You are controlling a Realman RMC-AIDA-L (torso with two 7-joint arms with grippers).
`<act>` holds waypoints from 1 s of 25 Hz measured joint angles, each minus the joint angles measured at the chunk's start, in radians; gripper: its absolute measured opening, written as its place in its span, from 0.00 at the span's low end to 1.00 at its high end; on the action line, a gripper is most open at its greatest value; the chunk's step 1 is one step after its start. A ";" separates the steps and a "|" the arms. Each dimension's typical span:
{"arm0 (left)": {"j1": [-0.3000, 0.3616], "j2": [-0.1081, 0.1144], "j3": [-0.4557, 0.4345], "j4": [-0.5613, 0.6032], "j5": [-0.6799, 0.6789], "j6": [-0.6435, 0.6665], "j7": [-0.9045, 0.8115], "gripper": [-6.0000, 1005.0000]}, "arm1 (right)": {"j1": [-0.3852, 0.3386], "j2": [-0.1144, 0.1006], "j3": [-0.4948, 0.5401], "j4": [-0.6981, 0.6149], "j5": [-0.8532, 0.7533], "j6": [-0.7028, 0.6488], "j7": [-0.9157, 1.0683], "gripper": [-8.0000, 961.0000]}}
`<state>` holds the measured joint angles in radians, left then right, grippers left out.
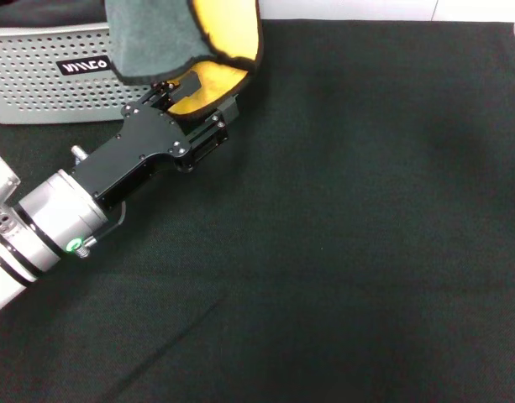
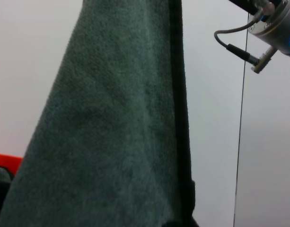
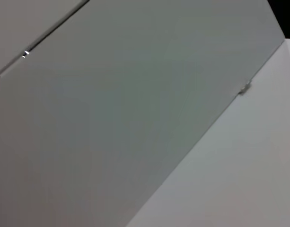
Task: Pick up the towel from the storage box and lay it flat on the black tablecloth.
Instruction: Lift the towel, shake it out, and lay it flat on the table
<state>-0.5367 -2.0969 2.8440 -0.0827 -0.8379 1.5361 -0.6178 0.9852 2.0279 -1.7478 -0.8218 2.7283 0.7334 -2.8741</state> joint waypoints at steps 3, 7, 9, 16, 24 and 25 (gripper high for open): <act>0.000 -0.001 0.000 0.001 -0.004 0.000 0.004 0.67 | 0.005 0.000 -0.015 0.000 0.002 0.000 -0.001 0.02; 0.001 -0.001 0.000 0.001 -0.008 -0.001 0.005 0.67 | 0.006 0.000 -0.034 0.002 0.002 0.000 -0.001 0.02; 0.001 -0.002 0.000 0.002 -0.010 -0.001 0.005 0.67 | 0.005 0.000 -0.041 0.001 0.003 -0.001 -0.001 0.02; 0.006 -0.002 -0.002 0.003 -0.012 -0.002 0.006 0.67 | -0.006 0.000 -0.051 -0.032 0.008 0.000 -0.001 0.02; 0.010 -0.002 -0.002 0.003 -0.012 -0.005 0.006 0.67 | -0.023 0.000 -0.054 -0.071 0.007 0.001 -0.001 0.02; 0.010 -0.002 -0.002 0.003 -0.014 -0.007 0.006 0.67 | -0.026 0.000 -0.057 -0.074 0.006 0.001 -0.001 0.02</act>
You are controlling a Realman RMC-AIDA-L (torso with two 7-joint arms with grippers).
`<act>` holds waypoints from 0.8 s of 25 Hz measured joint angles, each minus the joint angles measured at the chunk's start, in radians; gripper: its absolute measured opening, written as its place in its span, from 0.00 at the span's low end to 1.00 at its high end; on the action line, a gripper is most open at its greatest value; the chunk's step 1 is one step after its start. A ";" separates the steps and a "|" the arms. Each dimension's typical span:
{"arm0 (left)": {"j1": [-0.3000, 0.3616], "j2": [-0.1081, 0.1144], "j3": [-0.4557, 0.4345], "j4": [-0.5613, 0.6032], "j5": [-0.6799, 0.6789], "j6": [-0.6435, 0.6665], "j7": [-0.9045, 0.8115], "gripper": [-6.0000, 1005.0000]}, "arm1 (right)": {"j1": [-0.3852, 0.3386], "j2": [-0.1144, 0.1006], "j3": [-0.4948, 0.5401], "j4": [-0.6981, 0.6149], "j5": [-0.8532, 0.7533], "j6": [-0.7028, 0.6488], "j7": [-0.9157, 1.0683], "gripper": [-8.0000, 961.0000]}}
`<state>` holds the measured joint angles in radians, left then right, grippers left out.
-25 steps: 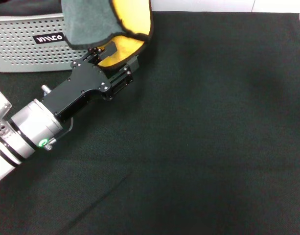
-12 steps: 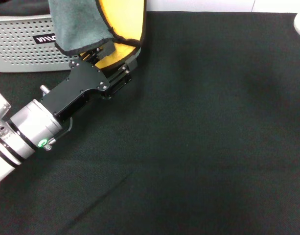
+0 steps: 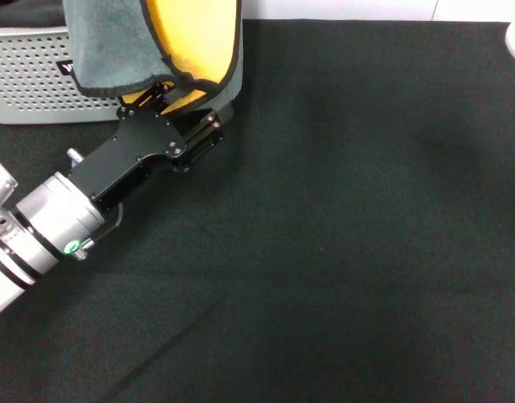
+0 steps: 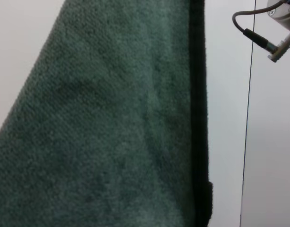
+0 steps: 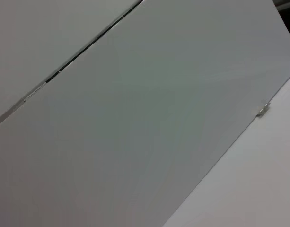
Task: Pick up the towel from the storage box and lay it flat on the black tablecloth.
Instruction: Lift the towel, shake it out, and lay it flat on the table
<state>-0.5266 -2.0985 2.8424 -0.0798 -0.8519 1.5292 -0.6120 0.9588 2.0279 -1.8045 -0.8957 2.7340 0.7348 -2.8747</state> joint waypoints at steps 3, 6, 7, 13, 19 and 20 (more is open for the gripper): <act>0.001 0.000 0.000 0.000 -0.014 -0.002 0.000 0.67 | -0.017 0.000 -0.005 -0.007 -0.003 0.000 0.000 0.02; 0.002 0.001 0.000 0.000 -0.022 -0.002 0.000 0.67 | -0.035 0.000 -0.006 -0.009 -0.004 0.000 0.000 0.02; 0.002 0.001 0.000 0.000 -0.023 -0.001 0.000 0.67 | -0.041 0.000 -0.006 -0.009 -0.004 0.000 0.000 0.02; 0.002 0.003 0.000 0.004 -0.047 0.003 0.000 0.67 | -0.053 0.000 -0.018 0.012 -0.005 0.000 0.000 0.02; 0.004 0.003 0.000 0.008 -0.049 0.004 -0.002 0.67 | -0.054 0.000 -0.019 0.022 -0.005 -0.006 0.000 0.02; 0.004 0.003 0.000 0.008 -0.049 0.004 -0.005 0.67 | -0.055 0.000 -0.019 0.025 -0.005 -0.006 0.000 0.02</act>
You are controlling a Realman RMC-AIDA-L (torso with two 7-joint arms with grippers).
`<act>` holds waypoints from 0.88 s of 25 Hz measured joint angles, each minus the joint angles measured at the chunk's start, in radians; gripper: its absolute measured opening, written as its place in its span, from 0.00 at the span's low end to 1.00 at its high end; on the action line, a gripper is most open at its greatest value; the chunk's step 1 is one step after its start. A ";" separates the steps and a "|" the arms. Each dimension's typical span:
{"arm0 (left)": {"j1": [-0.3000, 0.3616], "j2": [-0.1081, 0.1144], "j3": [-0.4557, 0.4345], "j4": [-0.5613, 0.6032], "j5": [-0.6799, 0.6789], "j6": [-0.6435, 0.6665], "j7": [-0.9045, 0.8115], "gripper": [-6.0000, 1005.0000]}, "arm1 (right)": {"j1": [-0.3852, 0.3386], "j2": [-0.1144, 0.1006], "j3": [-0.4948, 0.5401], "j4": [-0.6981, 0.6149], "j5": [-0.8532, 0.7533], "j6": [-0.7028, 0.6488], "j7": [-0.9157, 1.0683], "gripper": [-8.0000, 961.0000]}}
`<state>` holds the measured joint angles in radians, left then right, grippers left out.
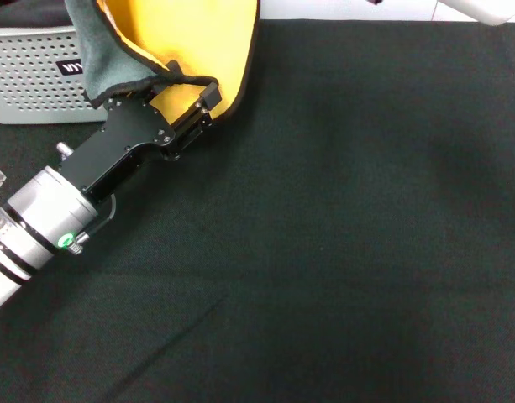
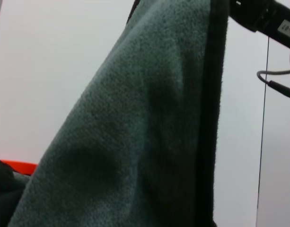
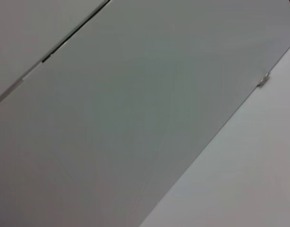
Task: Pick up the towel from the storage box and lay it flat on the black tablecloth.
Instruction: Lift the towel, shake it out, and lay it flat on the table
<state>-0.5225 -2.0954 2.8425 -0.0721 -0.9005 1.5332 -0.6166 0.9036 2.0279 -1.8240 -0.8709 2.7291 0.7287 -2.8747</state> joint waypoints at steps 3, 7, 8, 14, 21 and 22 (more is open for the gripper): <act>0.002 0.000 0.000 0.000 0.000 0.001 -0.001 0.67 | -0.006 0.000 0.000 0.003 0.001 0.000 0.000 0.02; 0.006 0.000 0.000 0.000 0.000 0.002 0.000 0.66 | -0.016 0.000 0.002 0.004 0.001 -0.001 0.000 0.02; 0.007 0.000 0.000 0.000 0.000 0.002 0.000 0.66 | -0.017 0.000 0.003 0.005 0.002 -0.001 0.000 0.02; 0.009 0.000 0.000 0.000 -0.013 0.002 -0.001 0.43 | -0.027 0.000 0.004 0.013 0.002 -0.002 0.000 0.02; 0.026 0.000 0.000 0.000 -0.064 0.004 -0.006 0.19 | -0.051 0.000 0.006 0.018 0.003 -0.002 0.000 0.02; 0.027 0.000 0.000 0.001 -0.068 0.006 -0.011 0.15 | -0.054 0.000 0.007 0.018 0.003 -0.002 0.000 0.02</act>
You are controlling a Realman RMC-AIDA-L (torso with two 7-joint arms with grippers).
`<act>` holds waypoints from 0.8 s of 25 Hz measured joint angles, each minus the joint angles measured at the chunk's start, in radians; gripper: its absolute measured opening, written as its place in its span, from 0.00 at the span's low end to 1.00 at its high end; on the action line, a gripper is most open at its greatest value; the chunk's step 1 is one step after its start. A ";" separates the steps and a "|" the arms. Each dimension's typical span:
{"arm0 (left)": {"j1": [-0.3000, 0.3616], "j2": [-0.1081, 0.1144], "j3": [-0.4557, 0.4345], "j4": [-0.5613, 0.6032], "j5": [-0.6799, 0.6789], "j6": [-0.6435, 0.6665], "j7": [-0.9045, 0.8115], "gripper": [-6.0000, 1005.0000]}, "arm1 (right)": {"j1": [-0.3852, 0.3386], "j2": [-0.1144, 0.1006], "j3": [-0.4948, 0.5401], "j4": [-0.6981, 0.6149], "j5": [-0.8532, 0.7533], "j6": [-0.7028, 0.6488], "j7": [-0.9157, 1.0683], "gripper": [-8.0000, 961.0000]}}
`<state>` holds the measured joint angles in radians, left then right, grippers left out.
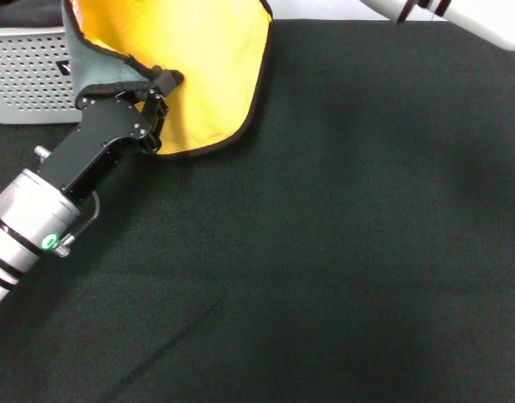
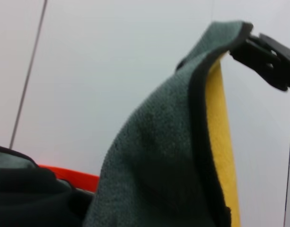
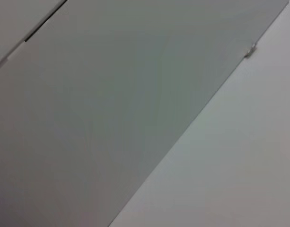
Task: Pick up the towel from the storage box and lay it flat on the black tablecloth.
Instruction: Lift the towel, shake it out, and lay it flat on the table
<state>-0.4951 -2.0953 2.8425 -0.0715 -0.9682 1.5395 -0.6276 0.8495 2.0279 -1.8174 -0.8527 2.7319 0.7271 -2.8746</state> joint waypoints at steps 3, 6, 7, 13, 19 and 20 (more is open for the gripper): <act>0.007 0.002 0.000 -0.001 -0.013 0.008 -0.043 0.12 | -0.015 0.000 0.001 0.001 0.001 -0.001 0.000 0.02; 0.008 0.006 0.000 -0.007 -0.017 0.012 -0.089 0.10 | -0.029 0.000 0.002 0.007 0.002 -0.001 0.000 0.02; 0.008 0.009 0.000 -0.009 -0.017 0.016 -0.100 0.09 | -0.033 0.000 0.003 0.011 0.003 -0.001 0.000 0.02; 0.013 0.017 0.001 -0.045 -0.002 0.077 -0.213 0.05 | -0.050 0.000 0.004 0.056 0.003 -0.005 0.000 0.02; 0.037 0.028 0.002 -0.112 0.002 0.168 -0.354 0.03 | -0.080 0.000 0.020 0.084 0.005 -0.004 0.000 0.02; 0.043 0.036 0.002 -0.114 0.002 0.178 -0.376 0.03 | -0.088 0.000 0.021 0.084 0.005 -0.003 0.001 0.02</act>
<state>-0.4525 -2.0596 2.8440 -0.1851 -0.9663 1.7172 -1.0034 0.7613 2.0279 -1.7965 -0.7691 2.7367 0.7236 -2.8741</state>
